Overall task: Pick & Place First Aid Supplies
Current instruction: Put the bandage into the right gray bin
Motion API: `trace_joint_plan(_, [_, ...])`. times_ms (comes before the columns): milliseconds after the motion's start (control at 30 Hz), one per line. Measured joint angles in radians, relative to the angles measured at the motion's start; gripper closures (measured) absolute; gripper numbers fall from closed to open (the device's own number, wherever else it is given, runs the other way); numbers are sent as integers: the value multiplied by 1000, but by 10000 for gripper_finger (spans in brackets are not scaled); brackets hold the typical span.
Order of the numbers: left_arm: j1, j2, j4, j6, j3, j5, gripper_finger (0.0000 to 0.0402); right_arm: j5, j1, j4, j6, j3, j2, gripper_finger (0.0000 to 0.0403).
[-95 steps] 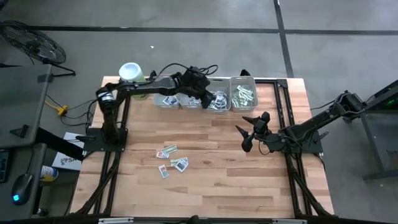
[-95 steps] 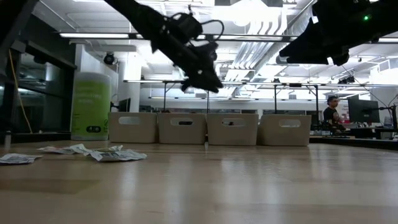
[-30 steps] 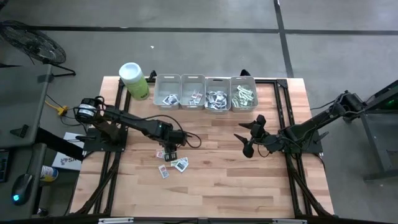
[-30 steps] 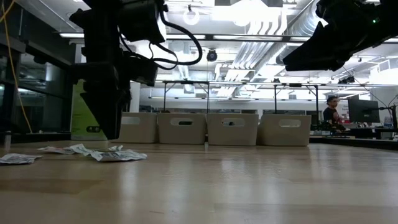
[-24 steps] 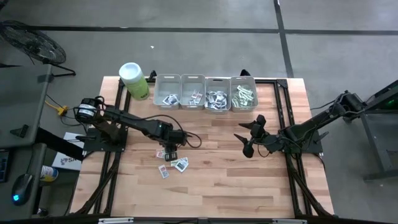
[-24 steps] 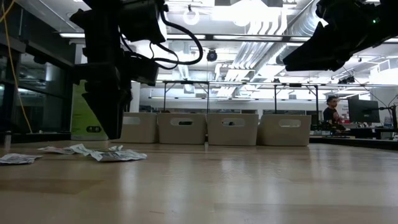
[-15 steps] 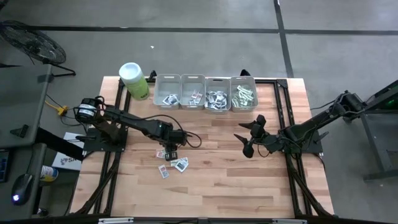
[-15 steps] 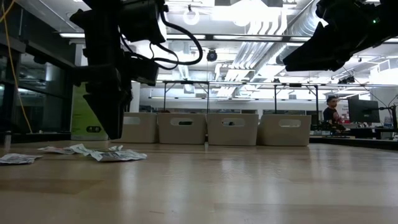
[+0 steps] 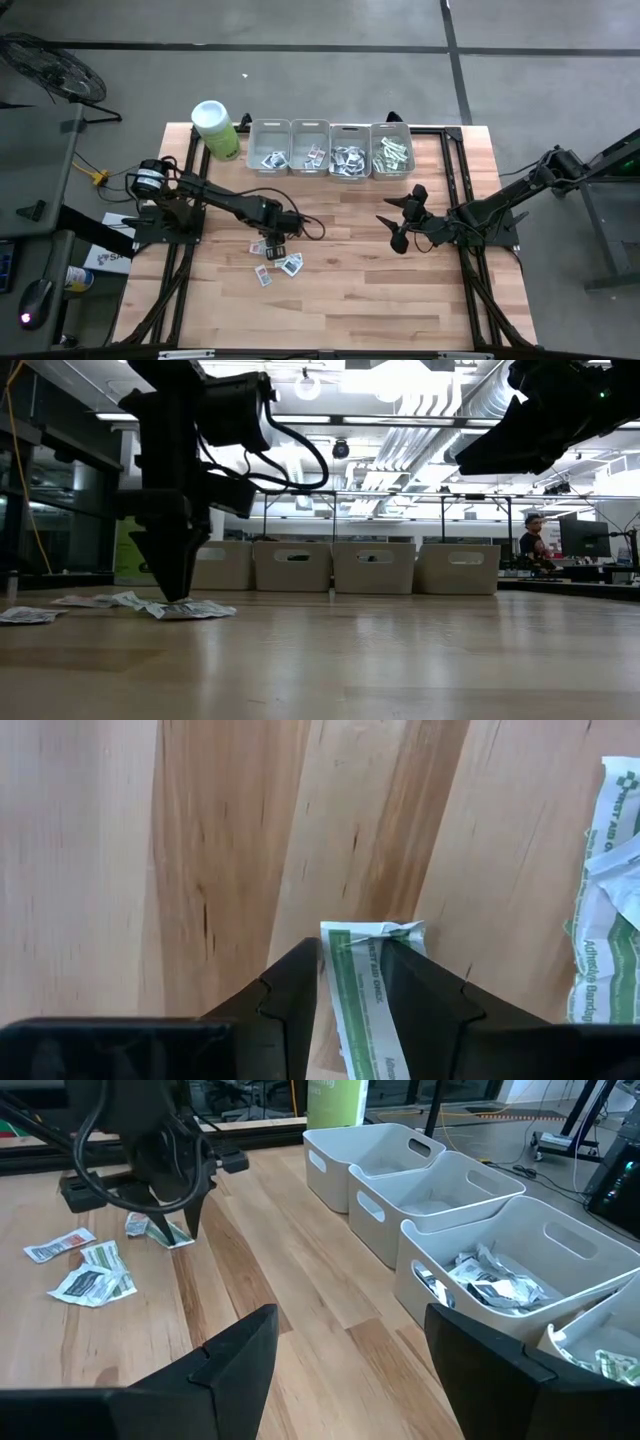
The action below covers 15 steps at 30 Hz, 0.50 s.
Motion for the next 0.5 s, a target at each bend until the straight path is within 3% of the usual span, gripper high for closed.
trace_joint_plan(500, [1,43,-15,-32,0,18,300,0,0,-2,0,0,0,155])
